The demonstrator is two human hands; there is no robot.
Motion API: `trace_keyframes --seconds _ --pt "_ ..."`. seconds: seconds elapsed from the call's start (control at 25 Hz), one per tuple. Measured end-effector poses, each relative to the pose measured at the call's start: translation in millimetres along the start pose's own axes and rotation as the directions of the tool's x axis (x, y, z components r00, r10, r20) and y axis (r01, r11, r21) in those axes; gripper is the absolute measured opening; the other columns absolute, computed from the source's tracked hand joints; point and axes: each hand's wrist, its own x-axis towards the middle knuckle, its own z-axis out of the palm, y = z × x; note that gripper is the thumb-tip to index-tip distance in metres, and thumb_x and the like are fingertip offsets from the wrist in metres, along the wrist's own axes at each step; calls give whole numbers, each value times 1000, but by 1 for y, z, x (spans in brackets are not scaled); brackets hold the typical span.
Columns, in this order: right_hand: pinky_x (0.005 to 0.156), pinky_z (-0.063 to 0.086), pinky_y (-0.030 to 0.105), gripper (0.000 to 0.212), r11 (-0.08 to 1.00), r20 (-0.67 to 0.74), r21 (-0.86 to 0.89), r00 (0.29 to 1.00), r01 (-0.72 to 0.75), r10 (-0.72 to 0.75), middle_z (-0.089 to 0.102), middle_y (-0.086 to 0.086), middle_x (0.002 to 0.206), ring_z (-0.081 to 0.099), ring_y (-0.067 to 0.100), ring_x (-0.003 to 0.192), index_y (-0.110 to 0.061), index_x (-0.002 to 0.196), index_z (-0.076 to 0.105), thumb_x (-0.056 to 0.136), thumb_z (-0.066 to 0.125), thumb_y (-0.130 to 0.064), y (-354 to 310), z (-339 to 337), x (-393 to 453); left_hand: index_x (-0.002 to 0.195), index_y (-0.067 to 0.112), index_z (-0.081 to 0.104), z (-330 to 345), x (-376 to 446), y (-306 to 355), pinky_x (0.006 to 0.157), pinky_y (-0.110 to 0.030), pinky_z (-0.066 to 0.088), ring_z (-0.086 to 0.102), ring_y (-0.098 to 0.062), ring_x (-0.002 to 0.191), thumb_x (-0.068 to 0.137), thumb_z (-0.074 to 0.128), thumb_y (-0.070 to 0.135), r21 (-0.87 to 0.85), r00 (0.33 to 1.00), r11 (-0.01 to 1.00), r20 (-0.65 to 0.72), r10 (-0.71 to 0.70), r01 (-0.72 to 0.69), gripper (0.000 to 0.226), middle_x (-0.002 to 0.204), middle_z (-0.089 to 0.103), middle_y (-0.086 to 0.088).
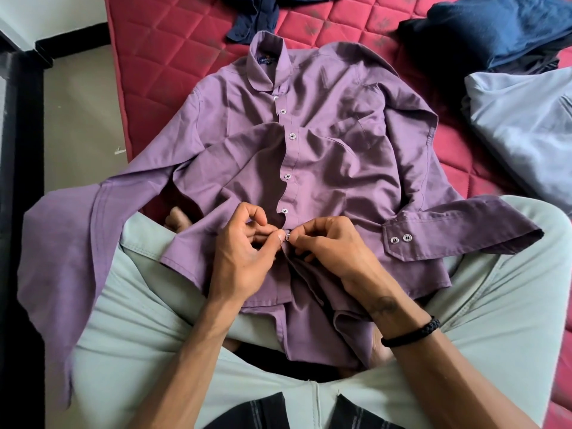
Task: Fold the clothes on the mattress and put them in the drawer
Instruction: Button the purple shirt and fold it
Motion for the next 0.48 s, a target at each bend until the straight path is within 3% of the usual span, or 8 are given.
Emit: trace_keyframes --seconds 0.08,0.24,0.4,0.48 --pt "65 49 23 11 994 69 93 996 -65 58 68 11 74 58 13 66 -6 82 73 93 71 -5 0 1 3 94 16 48 0 -1 0 69 -37 60 71 -14 72 90 75 6 63 998 996 8 68 -68 29 79 71 -1" --pt "63 50 20 12 964 171 226 980 -140 102 65 7 73 57 12 64 -5 85 70 93 66 3 1 -4 7 95 15 49 4 -6 5 64 -23 53 68 -12 68 90 75 7 232 977 951 -10 211 -203 27 75 69 3" --pt "64 50 20 10 962 228 218 967 -166 115 66 9 75 58 12 65 -4 88 71 94 65 1 1 -8 8 98 21 59 -8 4 -1 69 -20 56 68 -8 70 85 80 6 102 992 993 120 51 -64 29 76 72 7" --pt "69 52 25 9 996 214 24 973 -88 81 71 13 77 60 12 68 -6 85 74 92 69 -5 3 -11 7 100 24 61 -12 6 -4 67 -17 53 63 -4 65 83 80 2 108 974 993 228 17 -43 33 74 69 11"
